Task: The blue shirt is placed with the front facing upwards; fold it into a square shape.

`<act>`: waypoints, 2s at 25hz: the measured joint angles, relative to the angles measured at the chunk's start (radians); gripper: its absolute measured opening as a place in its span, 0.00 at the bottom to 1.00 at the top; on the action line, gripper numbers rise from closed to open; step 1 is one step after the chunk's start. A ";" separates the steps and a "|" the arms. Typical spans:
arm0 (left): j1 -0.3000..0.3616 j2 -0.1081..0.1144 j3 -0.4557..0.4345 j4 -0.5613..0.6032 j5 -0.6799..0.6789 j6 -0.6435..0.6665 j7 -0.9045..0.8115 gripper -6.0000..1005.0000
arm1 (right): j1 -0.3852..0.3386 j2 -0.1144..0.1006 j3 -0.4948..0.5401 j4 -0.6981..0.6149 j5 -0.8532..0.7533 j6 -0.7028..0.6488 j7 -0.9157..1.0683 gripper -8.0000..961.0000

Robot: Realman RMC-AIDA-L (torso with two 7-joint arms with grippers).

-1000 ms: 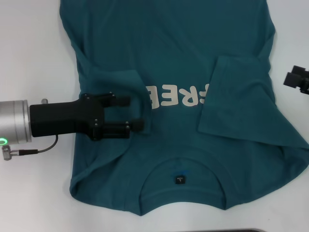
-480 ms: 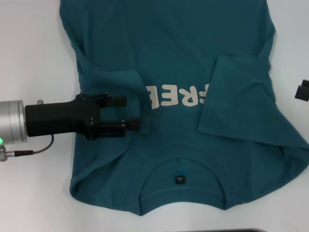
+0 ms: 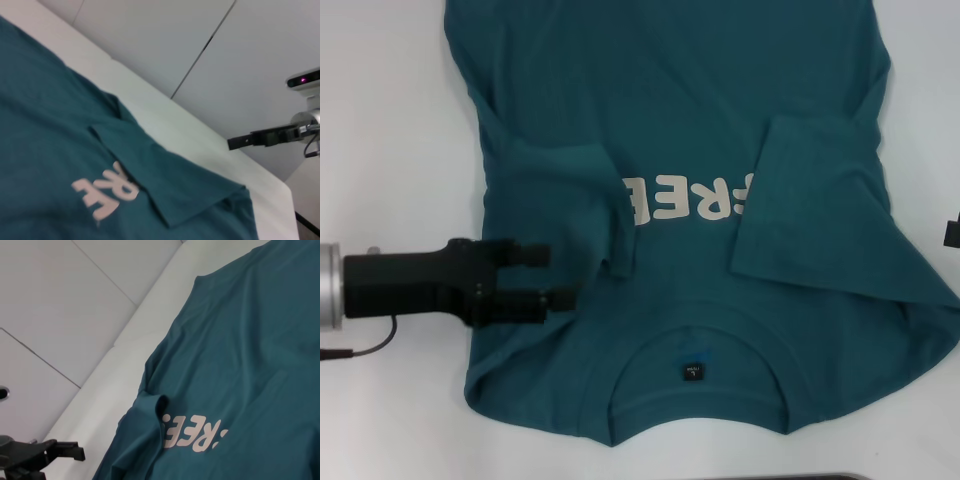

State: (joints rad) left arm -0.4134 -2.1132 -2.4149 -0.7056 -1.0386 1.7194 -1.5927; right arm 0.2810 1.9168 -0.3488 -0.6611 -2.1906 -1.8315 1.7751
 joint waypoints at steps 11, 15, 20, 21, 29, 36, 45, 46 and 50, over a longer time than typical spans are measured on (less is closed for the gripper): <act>0.087 0.051 -0.011 -0.044 0.006 0.023 -0.150 0.87 | 0.019 0.008 0.026 0.001 0.003 0.004 0.006 0.95; 0.105 0.051 -0.010 -0.098 0.022 0.026 -0.232 0.87 | 0.028 0.009 0.043 0.001 0.004 0.008 0.006 0.95; 0.109 0.046 -0.010 -0.145 0.068 0.015 -0.301 0.87 | 0.037 0.008 0.070 0.002 0.005 0.009 0.006 0.95; 0.108 0.045 -0.010 -0.152 0.079 0.015 -0.311 0.87 | 0.040 0.007 0.073 0.003 0.005 0.009 0.006 0.95; 0.102 0.052 -0.010 -0.181 0.149 0.048 -0.374 0.87 | 0.049 0.006 0.090 0.000 0.007 0.002 0.012 0.95; 0.103 0.063 -0.011 -0.181 0.185 0.096 -0.412 0.87 | 0.051 0.001 0.110 0.000 0.008 -0.003 0.019 0.95; 0.109 0.075 -0.012 -0.157 0.215 0.118 -0.442 0.87 | 0.050 -0.001 0.116 0.000 0.008 -0.005 0.021 0.95; 0.109 0.075 -0.013 -0.156 0.221 0.118 -0.447 0.87 | 0.050 -0.001 0.117 0.000 0.008 -0.005 0.021 0.95; 0.109 0.072 -0.012 -0.154 0.240 0.113 -0.469 0.87 | 0.050 -0.001 0.125 0.000 0.008 -0.005 0.030 0.95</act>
State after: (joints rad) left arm -0.3045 -2.0413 -2.4265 -0.8598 -0.7990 1.8329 -2.0614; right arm 0.3313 1.9154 -0.2236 -0.6612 -2.1829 -1.8363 1.8052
